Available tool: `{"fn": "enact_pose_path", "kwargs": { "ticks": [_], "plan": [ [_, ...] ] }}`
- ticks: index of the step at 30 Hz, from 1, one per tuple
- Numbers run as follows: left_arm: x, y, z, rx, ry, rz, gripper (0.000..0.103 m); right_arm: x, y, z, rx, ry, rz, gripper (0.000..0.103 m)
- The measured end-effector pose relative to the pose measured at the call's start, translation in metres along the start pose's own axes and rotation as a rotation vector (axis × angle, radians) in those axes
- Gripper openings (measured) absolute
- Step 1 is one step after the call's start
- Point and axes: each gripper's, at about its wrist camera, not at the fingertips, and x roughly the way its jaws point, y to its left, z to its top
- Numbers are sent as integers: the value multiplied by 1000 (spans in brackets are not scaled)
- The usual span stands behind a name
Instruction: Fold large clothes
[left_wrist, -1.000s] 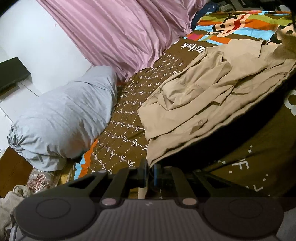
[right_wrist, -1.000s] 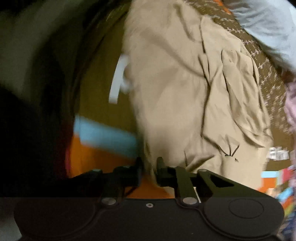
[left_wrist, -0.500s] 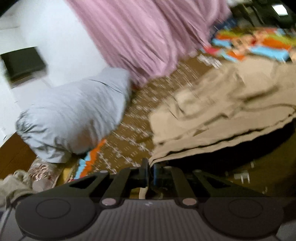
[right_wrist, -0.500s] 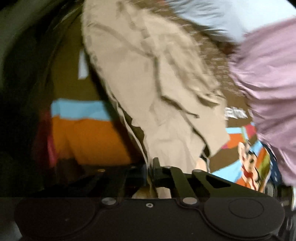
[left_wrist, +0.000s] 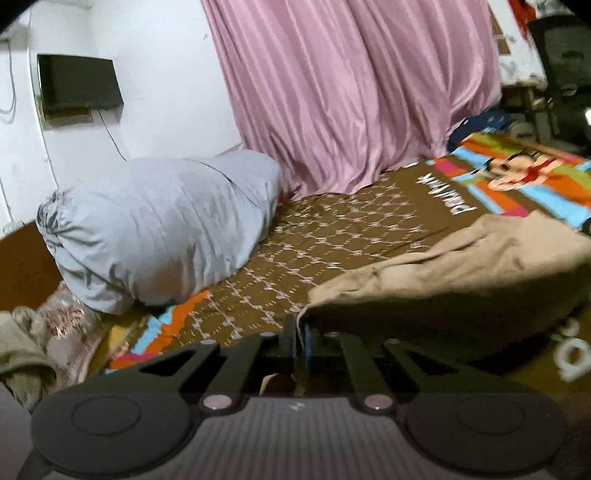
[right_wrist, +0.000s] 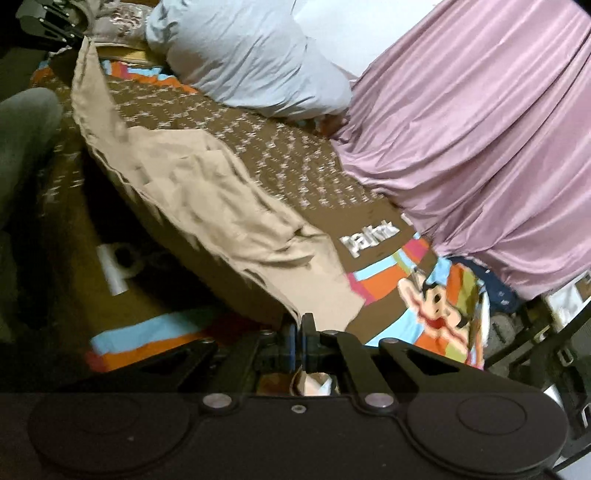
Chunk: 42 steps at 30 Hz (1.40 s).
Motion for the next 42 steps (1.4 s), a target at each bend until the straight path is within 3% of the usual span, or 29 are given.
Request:
{"fn": "enact_pose_path", "kwargs": {
  "ticks": [3,11,16,20,21,23,24,25,28,33,38,42],
  "plan": [
    [51,-4,15,27,43,26,6,48,-21,17,20,10,-36,3],
    [183,-22,31,53,186,-34,7,192,-47,31,94,124,-10,7],
    [250,-46,8,106,288,-67,9,254,-36,23,112,204,0,13],
    [273,-46,-12,26,367,-132,13,283,-35,11,192,257,32,25],
    [272,-42,-13,-4,372,-152,17,284,-38,8,229,250,38,28],
    [266,-28,-13,-68,368,-200,55,280,-49,3,328,232,47,35],
    [261,-19,-12,-107,355,-221,82,276,-56,1,390,215,52,47],
    [254,-9,-11,-151,333,-241,93,268,-67,-4,475,185,60,61],
    [232,20,-10,-267,302,-230,99,239,-94,-18,686,105,56,82],
    [192,59,-35,-479,320,-219,100,185,-104,-54,976,45,89,87],
    [165,68,-80,-620,399,-254,93,152,-77,-86,1096,69,144,78],
    [168,66,-101,-668,423,-261,59,147,-58,-101,1149,73,137,56]
  ]
}}
